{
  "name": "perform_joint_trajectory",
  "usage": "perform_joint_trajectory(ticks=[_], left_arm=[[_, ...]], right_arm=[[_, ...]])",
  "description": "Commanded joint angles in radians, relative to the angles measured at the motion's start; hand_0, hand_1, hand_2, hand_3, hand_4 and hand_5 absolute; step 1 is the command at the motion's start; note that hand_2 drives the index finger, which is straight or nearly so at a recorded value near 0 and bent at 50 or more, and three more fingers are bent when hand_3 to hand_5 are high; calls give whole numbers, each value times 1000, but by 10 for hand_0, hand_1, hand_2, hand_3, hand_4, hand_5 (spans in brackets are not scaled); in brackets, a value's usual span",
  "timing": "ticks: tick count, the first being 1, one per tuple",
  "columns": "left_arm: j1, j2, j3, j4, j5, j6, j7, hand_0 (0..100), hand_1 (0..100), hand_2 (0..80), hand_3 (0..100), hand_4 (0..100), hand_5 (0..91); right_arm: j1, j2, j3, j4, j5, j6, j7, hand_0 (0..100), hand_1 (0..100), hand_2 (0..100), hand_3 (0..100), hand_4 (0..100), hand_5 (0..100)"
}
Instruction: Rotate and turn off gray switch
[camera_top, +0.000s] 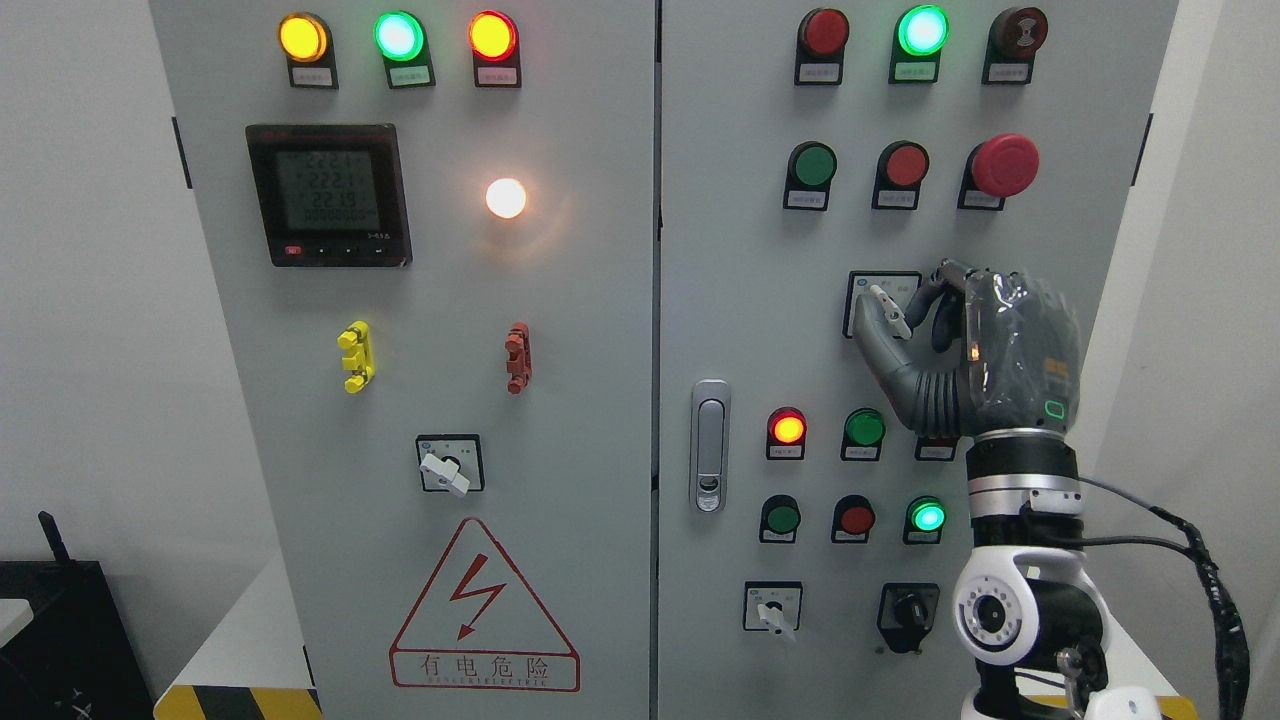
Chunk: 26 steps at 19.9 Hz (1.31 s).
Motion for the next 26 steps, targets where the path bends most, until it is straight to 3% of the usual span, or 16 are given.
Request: perform_joint_trajectory(ticks=[1, 26], left_arm=[[0, 0, 32, 0, 0, 0, 0, 120, 389, 0, 0, 0, 0], [0, 0, 32, 0, 0, 0, 0, 120, 389, 0, 0, 0, 0]], right_arm=[[1, 2, 1, 6, 0, 1, 2, 493, 370, 721, 976, 896, 1000], [-6, 2, 9, 17, -3, -3, 0, 577, 310, 753, 998, 903, 1000]])
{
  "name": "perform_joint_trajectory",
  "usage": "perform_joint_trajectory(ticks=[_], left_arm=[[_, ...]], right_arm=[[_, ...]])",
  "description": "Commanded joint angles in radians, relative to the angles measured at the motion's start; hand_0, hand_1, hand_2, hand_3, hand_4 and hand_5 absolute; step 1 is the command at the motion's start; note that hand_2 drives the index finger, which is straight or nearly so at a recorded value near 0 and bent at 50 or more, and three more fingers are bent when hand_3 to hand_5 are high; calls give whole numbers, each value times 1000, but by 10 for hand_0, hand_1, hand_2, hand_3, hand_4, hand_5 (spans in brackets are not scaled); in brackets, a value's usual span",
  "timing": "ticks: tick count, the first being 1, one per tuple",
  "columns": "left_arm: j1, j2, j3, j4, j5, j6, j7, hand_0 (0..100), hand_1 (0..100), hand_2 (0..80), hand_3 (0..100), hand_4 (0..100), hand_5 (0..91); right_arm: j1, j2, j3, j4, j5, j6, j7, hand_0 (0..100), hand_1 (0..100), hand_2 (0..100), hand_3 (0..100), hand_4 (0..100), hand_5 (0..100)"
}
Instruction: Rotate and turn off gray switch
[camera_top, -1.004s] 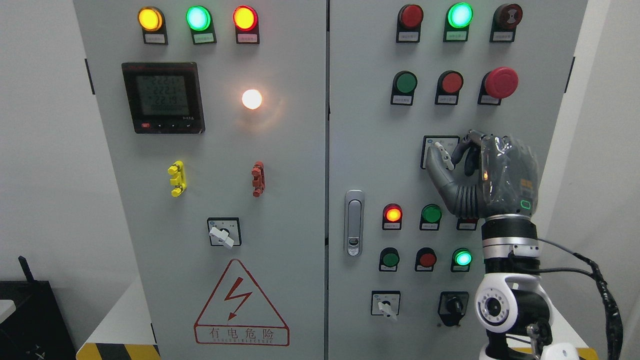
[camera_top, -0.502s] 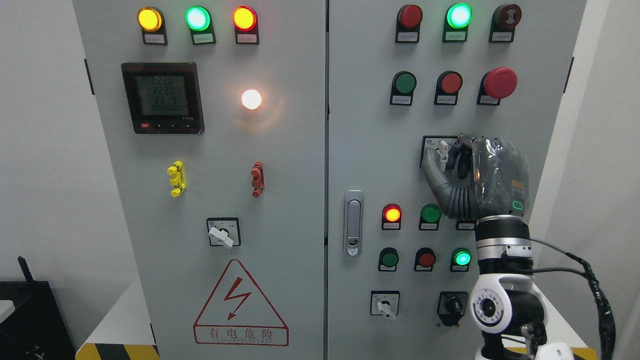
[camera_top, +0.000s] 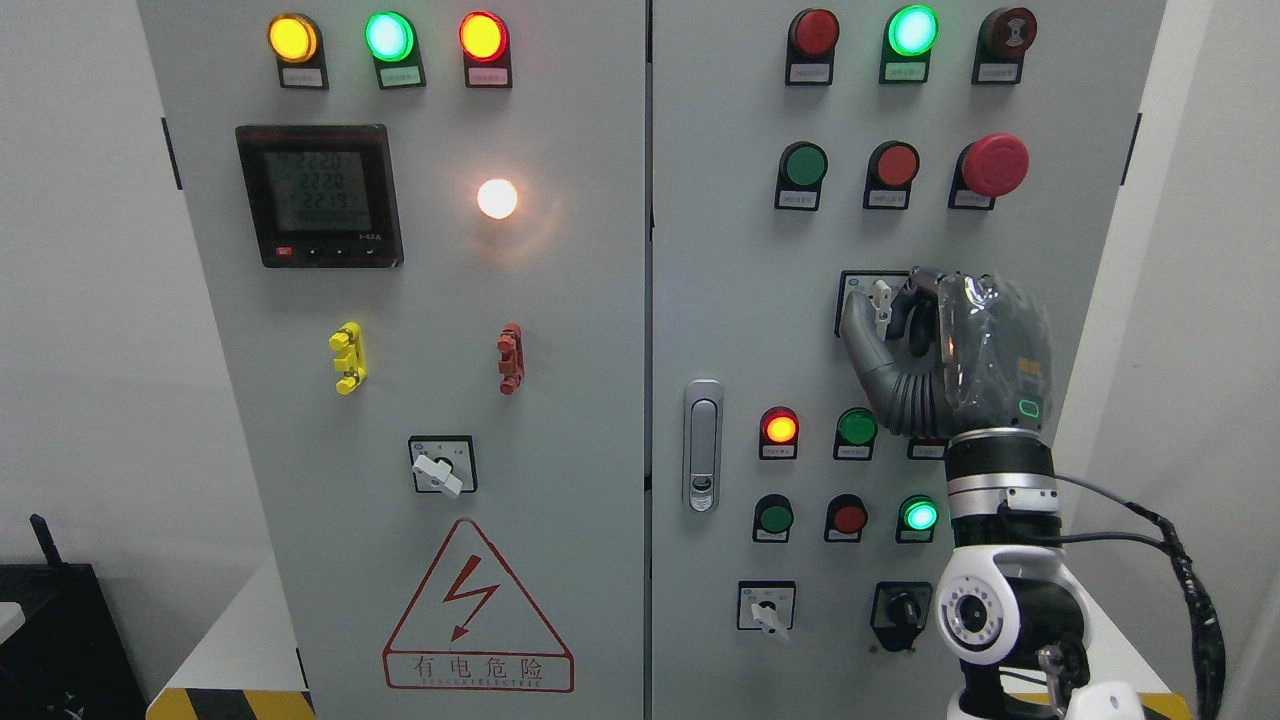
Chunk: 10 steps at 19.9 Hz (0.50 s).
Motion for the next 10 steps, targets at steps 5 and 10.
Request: perform_joint_trajectory(ticks=[5, 10], left_arm=[[0, 0, 32, 1, 0, 0, 0, 120, 389, 0, 0, 0, 0], [0, 0, 32, 0, 0, 0, 0, 120, 389, 0, 0, 0, 0]], right_arm=[[-2, -4, -25, 1, -1, -7, -4, 602, 297, 754, 999, 904, 1000], [-2, -6, -23, -4, -2, -12, -6, 559, 288, 755, 999, 904, 1000]])
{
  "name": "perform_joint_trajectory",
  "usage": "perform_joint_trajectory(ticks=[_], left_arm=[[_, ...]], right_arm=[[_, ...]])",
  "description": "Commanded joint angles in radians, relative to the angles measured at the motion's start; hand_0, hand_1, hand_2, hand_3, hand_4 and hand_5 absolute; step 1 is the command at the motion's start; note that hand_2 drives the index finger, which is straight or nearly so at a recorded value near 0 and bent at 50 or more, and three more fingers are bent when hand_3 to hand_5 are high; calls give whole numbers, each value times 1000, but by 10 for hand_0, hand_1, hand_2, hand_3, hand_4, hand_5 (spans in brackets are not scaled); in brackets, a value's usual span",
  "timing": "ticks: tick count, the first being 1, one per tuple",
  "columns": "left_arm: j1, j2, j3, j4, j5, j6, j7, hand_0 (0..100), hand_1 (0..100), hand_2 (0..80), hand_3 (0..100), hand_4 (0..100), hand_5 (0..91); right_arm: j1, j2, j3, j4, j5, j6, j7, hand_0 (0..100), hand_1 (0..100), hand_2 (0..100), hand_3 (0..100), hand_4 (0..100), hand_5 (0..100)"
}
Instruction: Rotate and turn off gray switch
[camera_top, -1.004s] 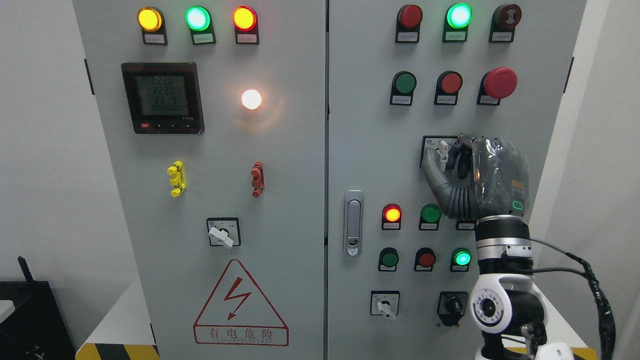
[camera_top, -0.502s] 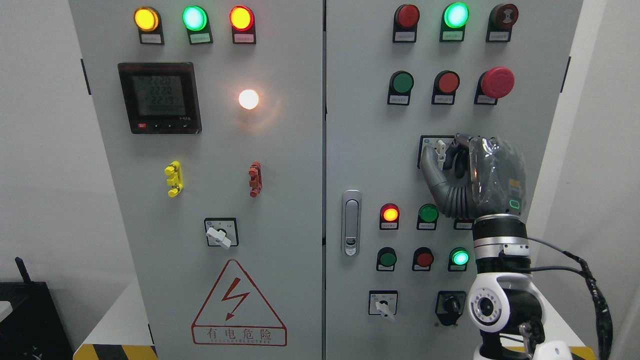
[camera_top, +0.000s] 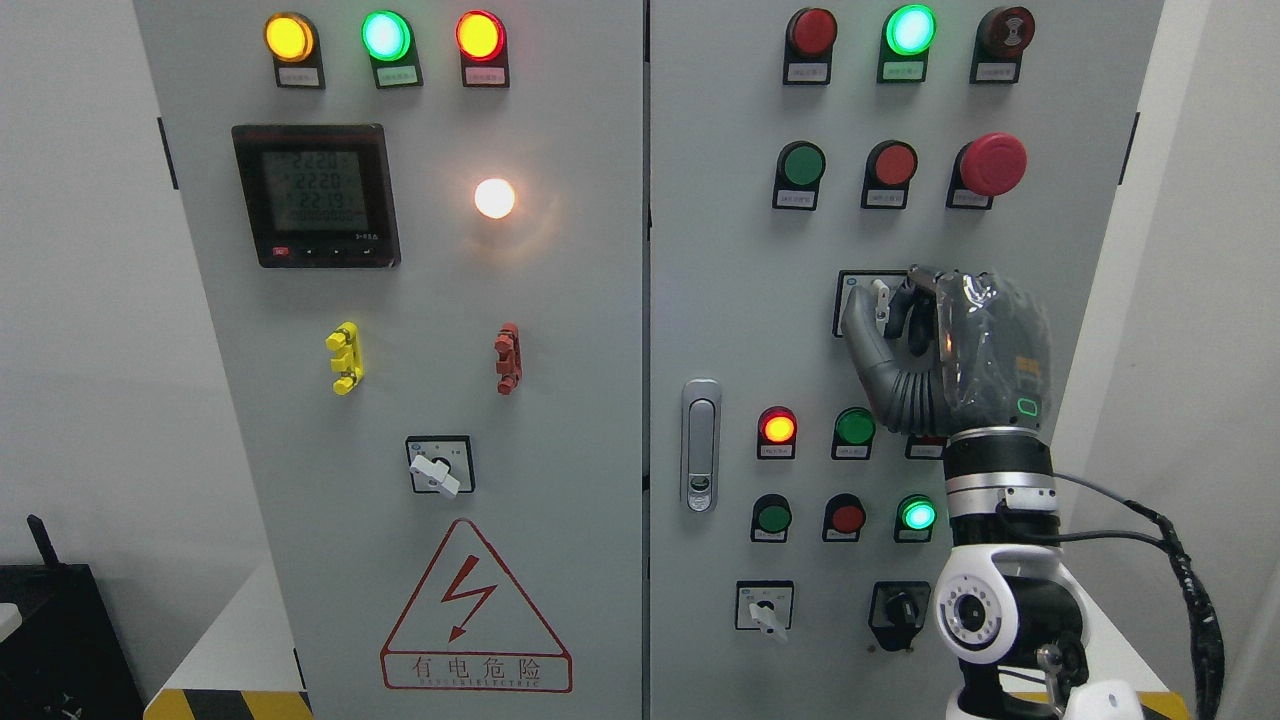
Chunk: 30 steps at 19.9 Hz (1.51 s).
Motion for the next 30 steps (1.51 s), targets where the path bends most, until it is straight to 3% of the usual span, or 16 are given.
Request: perform_joint_trajectory(ticks=[1, 7, 11, 17, 21, 24, 27, 28, 29, 30], left_arm=[[0, 0, 32, 1, 0, 0, 0, 120, 389, 0, 0, 0, 0], [0, 0, 32, 0, 0, 0, 0, 120, 389, 0, 0, 0, 0], [0, 0, 32, 0, 0, 0, 0, 120, 389, 0, 0, 0, 0], [0, 0, 32, 0, 0, 0, 0, 120, 389, 0, 0, 0, 0], [0, 0, 32, 0, 0, 0, 0, 120, 389, 0, 0, 0, 0], [0, 0, 32, 1, 0, 0, 0, 120, 389, 0, 0, 0, 0], [0, 0, 32, 1, 0, 0, 0, 120, 389, 0, 0, 0, 0], [0, 0, 32, 1, 0, 0, 0, 120, 389, 0, 0, 0, 0], [0, 0, 32, 1, 0, 0, 0, 120, 389, 0, 0, 0, 0], [0, 0, 32, 0, 0, 0, 0, 120, 389, 0, 0, 0, 0]], right_arm=[[0, -2, -26, -5, -1, -3, -3, 522, 295, 754, 999, 904, 1000], [10, -10, -26, -17, -1, -7, -9, 397, 340, 753, 999, 906, 1000], [23, -14, -30, -40, -1, -16, -15, 371, 349, 753, 998, 906, 1000], [82, -54, -40, -123, -5, -62, -41, 360, 351, 748, 999, 906, 1000], [161, -100, -49, -203, -7, -118, -95, 363, 337, 722, 970, 888, 999], [204, -132, -73, -252, -27, -189, -138, 359, 334, 636, 894, 856, 990], [257, -151, -99, -298, -45, -233, -147, 351, 331, 488, 827, 821, 886], [279, -162, -101, -312, -53, -255, -149, 349, 329, 440, 764, 758, 779], [302, -171, -101, -327, -65, -272, -152, 348, 328, 430, 751, 720, 737], [325, -172, -99, -344, -74, -286, -158, 353, 311, 373, 676, 582, 576]])
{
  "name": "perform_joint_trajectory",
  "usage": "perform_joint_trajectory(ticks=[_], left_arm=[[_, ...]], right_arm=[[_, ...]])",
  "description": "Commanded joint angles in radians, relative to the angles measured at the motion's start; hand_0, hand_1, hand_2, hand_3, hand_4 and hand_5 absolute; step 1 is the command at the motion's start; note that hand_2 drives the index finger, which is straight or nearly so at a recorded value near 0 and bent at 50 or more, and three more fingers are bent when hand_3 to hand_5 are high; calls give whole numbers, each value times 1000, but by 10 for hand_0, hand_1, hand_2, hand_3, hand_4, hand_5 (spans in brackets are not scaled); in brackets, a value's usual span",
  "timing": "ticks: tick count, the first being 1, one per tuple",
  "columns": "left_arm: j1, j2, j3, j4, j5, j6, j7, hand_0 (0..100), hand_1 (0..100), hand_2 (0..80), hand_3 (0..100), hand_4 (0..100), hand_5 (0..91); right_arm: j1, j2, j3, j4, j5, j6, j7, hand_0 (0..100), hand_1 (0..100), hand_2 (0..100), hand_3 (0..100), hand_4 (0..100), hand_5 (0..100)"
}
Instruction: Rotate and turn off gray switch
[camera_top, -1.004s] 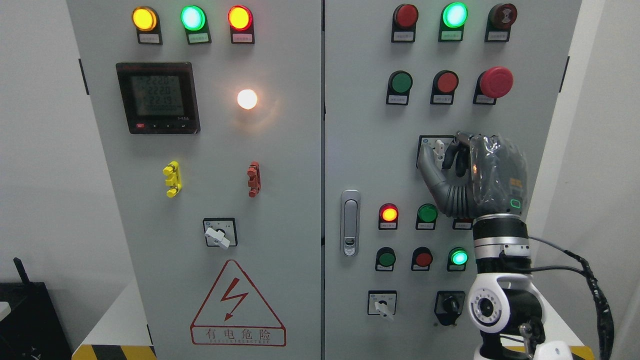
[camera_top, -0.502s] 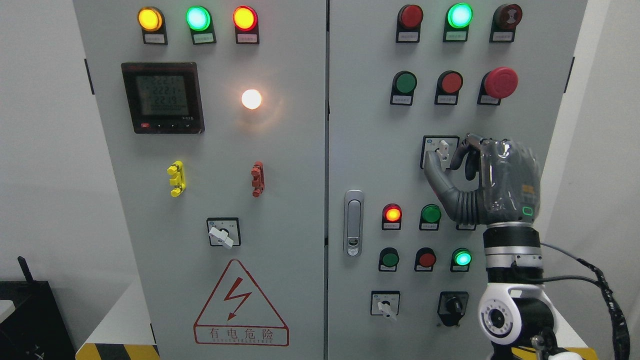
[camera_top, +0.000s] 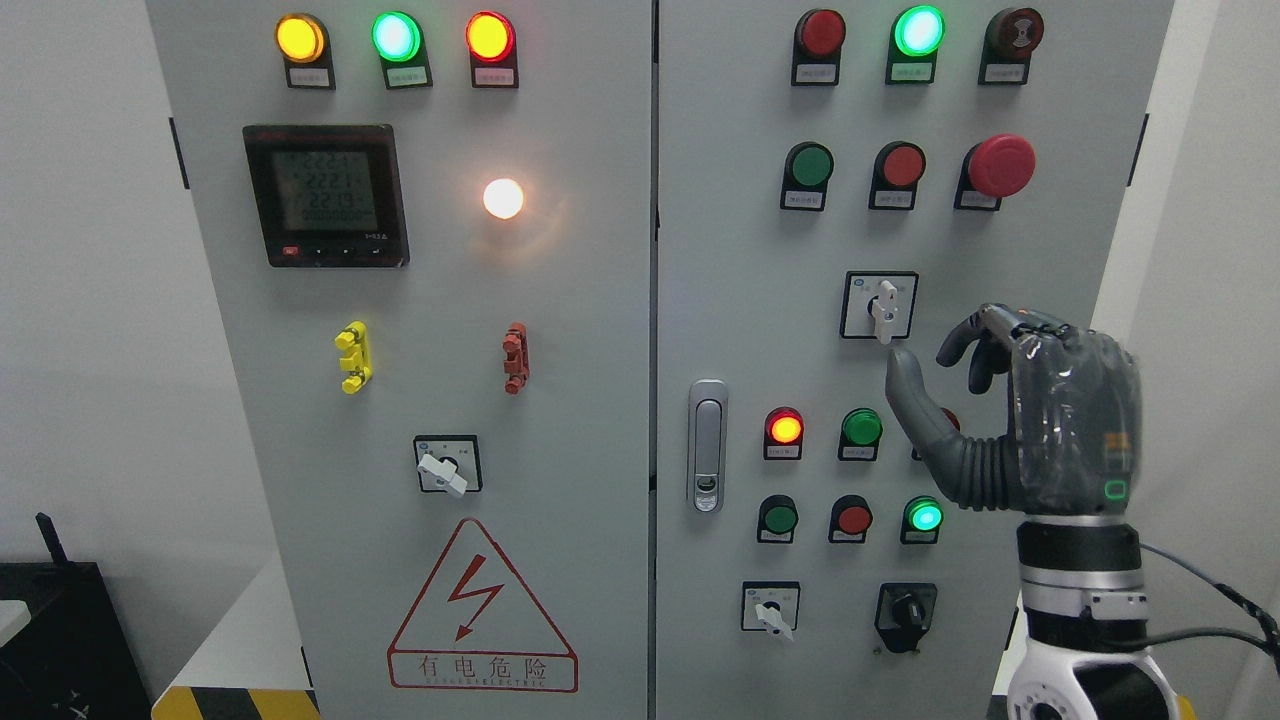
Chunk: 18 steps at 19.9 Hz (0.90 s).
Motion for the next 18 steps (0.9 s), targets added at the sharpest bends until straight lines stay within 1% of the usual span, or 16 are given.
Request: perform_joint_trajectory(ticks=[1, 2, 3, 4, 5, 6, 7, 9, 10, 14, 18], left_arm=[[0, 0, 32, 0, 0, 0, 0, 120, 389, 0, 0, 0, 0], [0, 0, 34, 1, 0, 0, 0, 120, 389, 0, 0, 0, 0], [0, 0, 32, 1, 0, 0, 0, 120, 389, 0, 0, 0, 0], [0, 0, 32, 1, 0, 0, 0, 120, 389, 0, 0, 0, 0], [0, 0, 32, 1, 0, 0, 0, 120, 389, 0, 0, 0, 0], [0, 0, 32, 1, 0, 0, 0, 120, 389, 0, 0, 0, 0], [0, 0, 32, 1, 0, 0, 0, 120, 389, 0, 0, 0, 0], [0, 0, 32, 1, 0, 0, 0, 120, 389, 0, 0, 0, 0], [0, 0, 32, 1, 0, 0, 0, 120, 389, 0, 0, 0, 0], [0, 0, 32, 1, 0, 0, 0, 120, 389, 0, 0, 0, 0], [0, 0, 32, 1, 0, 0, 0, 120, 389, 0, 0, 0, 0]], right_arm=[[127, -76, -41, -163, -38, -52, -13, 365, 269, 337, 584, 466, 447], [147, -76, -41, -176, -38, -72, -13, 368, 252, 314, 523, 404, 377], [160, -79, -42, -179, -45, -97, -13, 375, 209, 265, 420, 286, 240], [167, -85, -42, -179, -56, -121, -10, 368, 164, 216, 318, 194, 134], [175, -95, -44, -179, -76, -143, -1, 354, 141, 178, 264, 135, 82], [180, -105, -44, -179, -100, -155, 10, 283, 119, 105, 161, 44, 0], [180, -115, -42, -179, -119, -160, 29, 190, 134, 52, 91, 0, 0], [181, -121, -44, -179, -124, -160, 70, 109, 138, 3, 37, 0, 0], [184, -122, -44, -179, -124, -160, 76, 61, 151, 0, 0, 0, 0], [186, -136, -44, -179, -125, -161, 81, 31, 168, 0, 0, 0, 0], [186, -138, -49, -179, -125, -158, 81, 22, 176, 0, 0, 0, 0]])
